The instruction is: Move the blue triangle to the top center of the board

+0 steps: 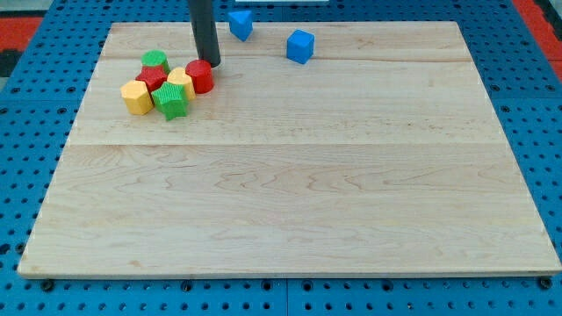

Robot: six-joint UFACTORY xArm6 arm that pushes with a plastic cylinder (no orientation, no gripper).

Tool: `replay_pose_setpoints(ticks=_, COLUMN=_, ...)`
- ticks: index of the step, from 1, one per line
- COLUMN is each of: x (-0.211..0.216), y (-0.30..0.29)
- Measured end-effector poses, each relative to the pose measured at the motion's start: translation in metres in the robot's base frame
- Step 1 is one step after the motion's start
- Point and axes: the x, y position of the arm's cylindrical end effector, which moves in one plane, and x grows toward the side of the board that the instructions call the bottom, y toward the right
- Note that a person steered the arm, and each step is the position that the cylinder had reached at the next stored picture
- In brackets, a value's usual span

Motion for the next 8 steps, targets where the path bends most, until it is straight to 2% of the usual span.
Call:
replay_pose_setpoints(ticks=1, x=-0.030, y=-0.011)
replay_pose_setpoints(ticks=2, x=-0.083, y=-0.032)
replay_pose_setpoints(ticks=4, x=-0.095, y=-0.024)
replay_pose_setpoints(ticks=5, x=-0.086, y=0.052)
replay_pose_setpoints(ticks=6, x=-0.041, y=0.110)
replay_pose_setpoints(ticks=7, x=-0.040, y=0.166)
replay_pose_setpoints(ticks=8, x=-0.071, y=0.188)
